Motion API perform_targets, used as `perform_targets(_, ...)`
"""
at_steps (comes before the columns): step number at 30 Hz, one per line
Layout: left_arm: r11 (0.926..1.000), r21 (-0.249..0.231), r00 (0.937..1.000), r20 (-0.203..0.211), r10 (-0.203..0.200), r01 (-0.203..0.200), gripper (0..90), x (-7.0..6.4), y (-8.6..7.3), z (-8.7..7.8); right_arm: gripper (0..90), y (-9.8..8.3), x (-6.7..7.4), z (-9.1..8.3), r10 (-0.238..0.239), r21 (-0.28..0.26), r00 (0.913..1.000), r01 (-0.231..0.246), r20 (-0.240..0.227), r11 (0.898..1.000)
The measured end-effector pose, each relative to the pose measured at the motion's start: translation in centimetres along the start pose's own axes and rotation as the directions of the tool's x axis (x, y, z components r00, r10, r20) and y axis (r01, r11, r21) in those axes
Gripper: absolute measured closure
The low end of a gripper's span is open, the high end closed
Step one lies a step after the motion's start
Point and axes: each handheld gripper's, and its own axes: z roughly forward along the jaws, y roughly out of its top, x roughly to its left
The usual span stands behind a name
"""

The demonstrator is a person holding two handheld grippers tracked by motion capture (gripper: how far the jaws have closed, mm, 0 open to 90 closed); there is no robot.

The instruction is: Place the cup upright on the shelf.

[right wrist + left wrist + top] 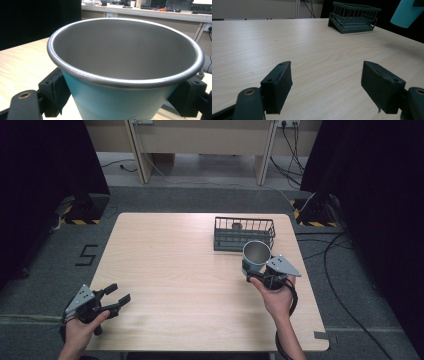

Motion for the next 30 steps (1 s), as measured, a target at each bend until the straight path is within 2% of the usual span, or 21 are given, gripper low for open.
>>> perform_targets(30,1.0,-0.002,1.0,0.002,-0.004,0.004,24.1,0.1,0.0,0.0,16.8,3.2,-0.5,5.8,0.013,-0.011,0.9998,-0.013,0.013,1.0)
